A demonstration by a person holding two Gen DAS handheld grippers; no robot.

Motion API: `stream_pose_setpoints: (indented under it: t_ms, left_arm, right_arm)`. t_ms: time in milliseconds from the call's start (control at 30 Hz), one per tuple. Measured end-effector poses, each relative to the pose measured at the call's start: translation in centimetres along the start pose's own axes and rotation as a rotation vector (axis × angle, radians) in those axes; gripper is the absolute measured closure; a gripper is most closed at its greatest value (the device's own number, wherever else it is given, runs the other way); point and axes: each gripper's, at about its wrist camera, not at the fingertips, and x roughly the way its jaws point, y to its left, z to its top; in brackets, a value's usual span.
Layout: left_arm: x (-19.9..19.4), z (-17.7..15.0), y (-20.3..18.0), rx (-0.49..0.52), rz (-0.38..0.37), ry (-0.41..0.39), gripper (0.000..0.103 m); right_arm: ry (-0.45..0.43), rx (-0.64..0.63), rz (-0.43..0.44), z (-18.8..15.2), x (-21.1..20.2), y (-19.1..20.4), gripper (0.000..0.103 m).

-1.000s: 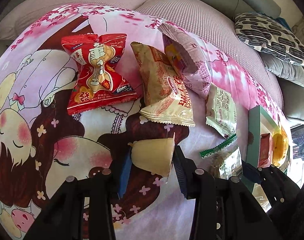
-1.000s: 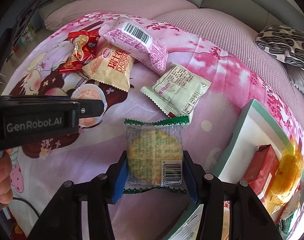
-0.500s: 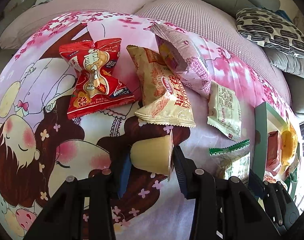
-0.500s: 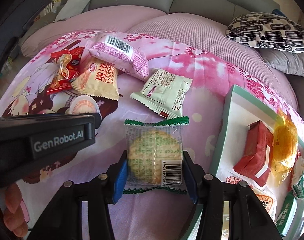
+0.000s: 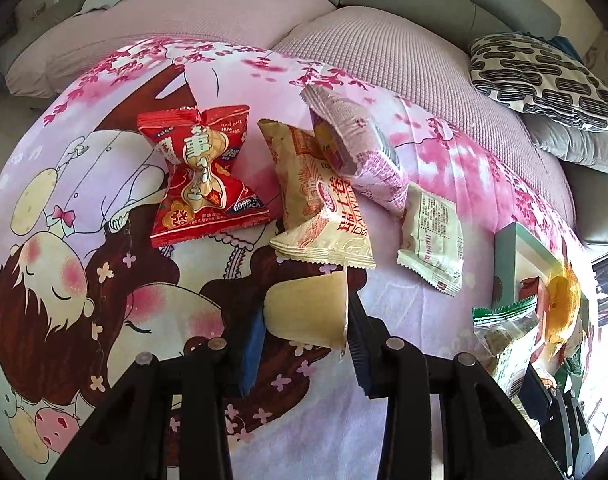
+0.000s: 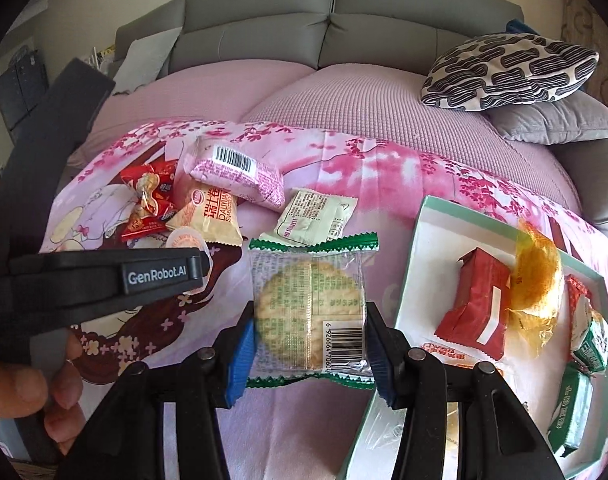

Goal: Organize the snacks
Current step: 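Lift the pudding cup and biscuit pack and carry them over the tray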

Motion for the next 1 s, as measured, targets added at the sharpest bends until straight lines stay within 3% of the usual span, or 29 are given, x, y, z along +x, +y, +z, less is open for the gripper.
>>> stream_pose_setpoints:
  t_ms: [300, 567, 1000]
  left_arm:
    - [-3.5, -0.3, -2.0, 0.048, -0.031, -0.081, 0.063]
    - [-4.6, -0.3, -5.0, 0.121, -0.079, -0.127, 0.063]
    - [-4.8, -0.8, -12.2, 0.308, -0.133, -0.136, 0.063]
  right_arm:
    - [-0.085, 0.089, 0.010, 0.1, -3.9, -2.9, 0.050]
    - [-0.135, 0.198, -0.058, -0.4, -6.6, -8.0, 0.050]
    - [-0.118, 0.386, -0.184, -2.3, -7.1, -16.9, 0.050]
